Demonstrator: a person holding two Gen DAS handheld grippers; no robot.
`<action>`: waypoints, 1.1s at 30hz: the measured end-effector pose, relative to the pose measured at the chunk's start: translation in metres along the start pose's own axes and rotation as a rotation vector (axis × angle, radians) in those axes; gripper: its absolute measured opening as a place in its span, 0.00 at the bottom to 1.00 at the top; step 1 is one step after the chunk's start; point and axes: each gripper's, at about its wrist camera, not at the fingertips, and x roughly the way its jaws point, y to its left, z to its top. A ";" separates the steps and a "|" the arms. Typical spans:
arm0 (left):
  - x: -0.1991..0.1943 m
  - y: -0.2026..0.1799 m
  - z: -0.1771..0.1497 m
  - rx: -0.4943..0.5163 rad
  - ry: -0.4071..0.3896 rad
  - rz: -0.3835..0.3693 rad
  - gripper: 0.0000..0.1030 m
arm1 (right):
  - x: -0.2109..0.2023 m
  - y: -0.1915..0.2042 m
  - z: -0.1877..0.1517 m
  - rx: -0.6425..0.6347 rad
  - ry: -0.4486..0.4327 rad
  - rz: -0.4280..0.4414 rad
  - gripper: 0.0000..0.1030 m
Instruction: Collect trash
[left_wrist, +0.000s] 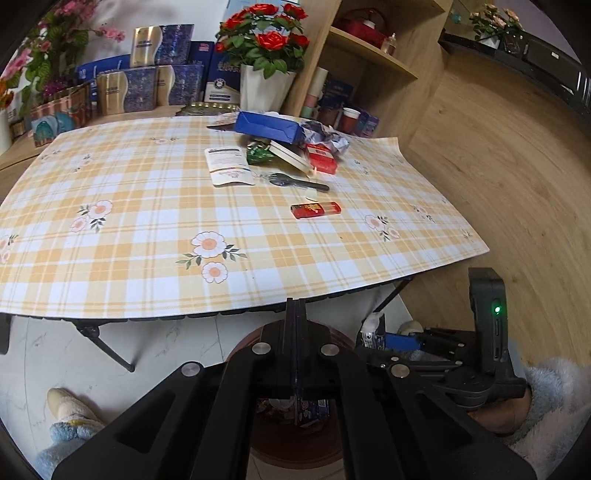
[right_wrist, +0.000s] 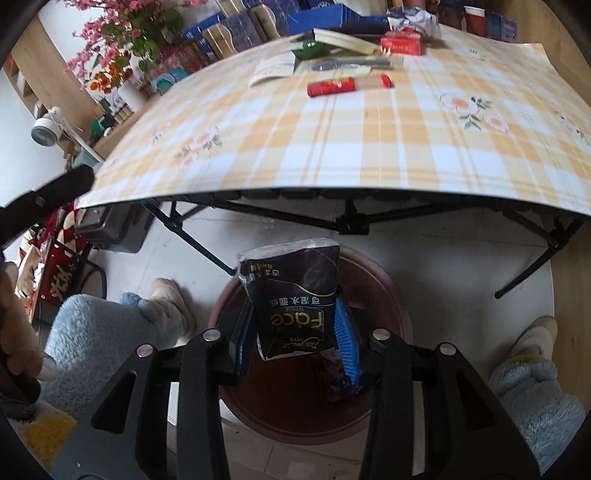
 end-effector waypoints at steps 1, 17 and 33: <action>-0.001 0.001 -0.001 -0.003 -0.001 0.005 0.00 | 0.002 -0.001 -0.001 0.006 0.010 -0.003 0.41; 0.002 0.006 -0.010 -0.018 0.010 0.055 0.49 | -0.014 -0.009 0.007 0.038 -0.049 -0.053 0.93; 0.065 0.036 0.077 -0.011 0.023 0.147 0.91 | -0.040 -0.046 0.051 0.116 -0.163 -0.108 0.94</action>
